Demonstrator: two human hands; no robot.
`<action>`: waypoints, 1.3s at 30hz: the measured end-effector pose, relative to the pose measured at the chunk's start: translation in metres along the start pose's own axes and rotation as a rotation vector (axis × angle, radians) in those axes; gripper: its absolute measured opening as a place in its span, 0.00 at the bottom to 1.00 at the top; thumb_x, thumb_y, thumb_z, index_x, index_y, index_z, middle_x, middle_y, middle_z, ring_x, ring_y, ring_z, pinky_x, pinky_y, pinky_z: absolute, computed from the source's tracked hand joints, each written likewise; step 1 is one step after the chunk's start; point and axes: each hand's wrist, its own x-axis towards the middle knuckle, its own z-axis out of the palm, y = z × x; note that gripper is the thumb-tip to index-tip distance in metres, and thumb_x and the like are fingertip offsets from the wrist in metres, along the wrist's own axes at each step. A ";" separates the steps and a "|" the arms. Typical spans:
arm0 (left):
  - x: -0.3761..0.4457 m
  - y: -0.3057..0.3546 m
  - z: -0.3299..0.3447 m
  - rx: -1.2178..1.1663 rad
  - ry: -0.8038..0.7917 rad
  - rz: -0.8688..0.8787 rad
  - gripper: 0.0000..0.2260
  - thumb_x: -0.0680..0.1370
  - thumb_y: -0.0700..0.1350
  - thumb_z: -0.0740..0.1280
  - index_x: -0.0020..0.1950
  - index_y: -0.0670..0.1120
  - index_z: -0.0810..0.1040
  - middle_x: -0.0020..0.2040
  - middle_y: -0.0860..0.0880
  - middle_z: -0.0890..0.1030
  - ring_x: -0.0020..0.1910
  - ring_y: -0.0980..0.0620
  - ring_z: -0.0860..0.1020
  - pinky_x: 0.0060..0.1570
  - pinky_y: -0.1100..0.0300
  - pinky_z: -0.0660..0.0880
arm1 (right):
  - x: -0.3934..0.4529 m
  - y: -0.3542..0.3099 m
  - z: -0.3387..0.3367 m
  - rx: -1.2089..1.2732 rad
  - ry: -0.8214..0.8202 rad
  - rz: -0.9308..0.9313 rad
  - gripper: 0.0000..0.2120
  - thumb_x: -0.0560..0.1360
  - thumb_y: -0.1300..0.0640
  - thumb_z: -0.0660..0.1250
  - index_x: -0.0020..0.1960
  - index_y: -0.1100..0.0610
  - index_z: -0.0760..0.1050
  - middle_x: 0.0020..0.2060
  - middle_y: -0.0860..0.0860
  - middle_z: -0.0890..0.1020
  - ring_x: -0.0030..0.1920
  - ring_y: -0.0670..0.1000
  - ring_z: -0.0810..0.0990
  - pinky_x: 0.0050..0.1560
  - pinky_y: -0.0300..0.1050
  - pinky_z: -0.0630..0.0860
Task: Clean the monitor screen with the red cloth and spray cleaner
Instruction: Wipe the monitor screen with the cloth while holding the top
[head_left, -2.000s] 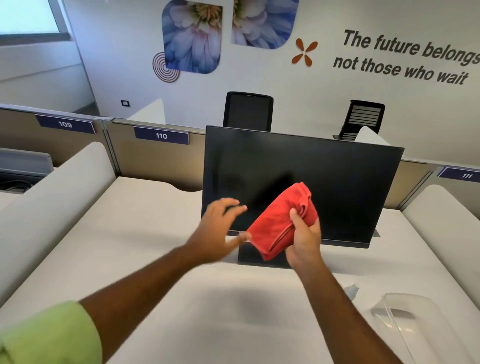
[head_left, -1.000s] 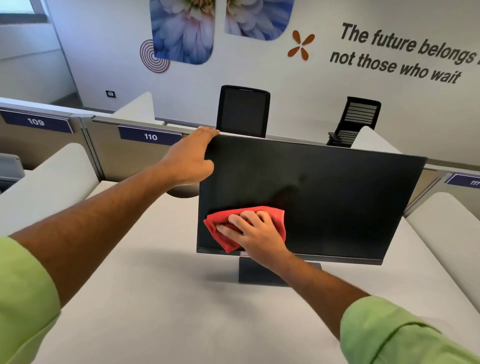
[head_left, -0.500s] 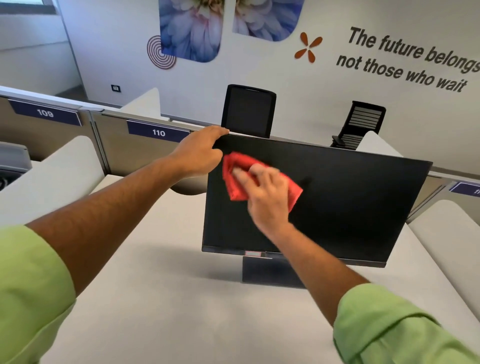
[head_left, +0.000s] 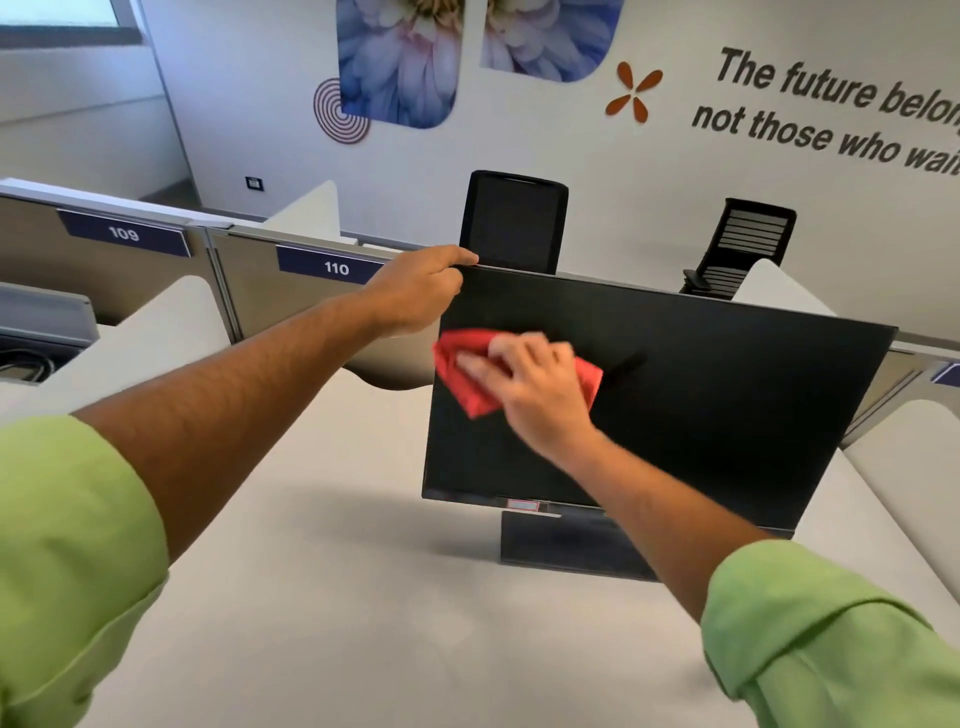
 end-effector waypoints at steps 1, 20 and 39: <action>0.000 0.000 -0.002 0.004 -0.007 -0.003 0.23 0.79 0.46 0.55 0.73 0.50 0.73 0.71 0.47 0.75 0.68 0.49 0.72 0.66 0.56 0.66 | 0.018 0.009 -0.006 -0.025 0.032 0.071 0.21 0.82 0.55 0.66 0.74 0.42 0.74 0.60 0.51 0.76 0.56 0.59 0.76 0.47 0.55 0.70; -0.004 -0.004 0.001 0.018 -0.021 0.015 0.20 0.86 0.47 0.48 0.76 0.51 0.68 0.73 0.47 0.72 0.63 0.55 0.69 0.63 0.60 0.62 | -0.097 -0.064 0.017 0.064 -0.468 -0.313 0.38 0.72 0.53 0.78 0.78 0.46 0.66 0.64 0.52 0.74 0.58 0.60 0.75 0.49 0.59 0.76; 0.002 -0.014 0.004 0.089 0.009 0.044 0.20 0.84 0.43 0.54 0.76 0.49 0.69 0.75 0.47 0.70 0.72 0.49 0.68 0.71 0.51 0.64 | -0.122 -0.027 0.002 0.126 -0.295 0.082 0.28 0.74 0.59 0.74 0.71 0.43 0.75 0.56 0.50 0.78 0.48 0.58 0.74 0.40 0.51 0.70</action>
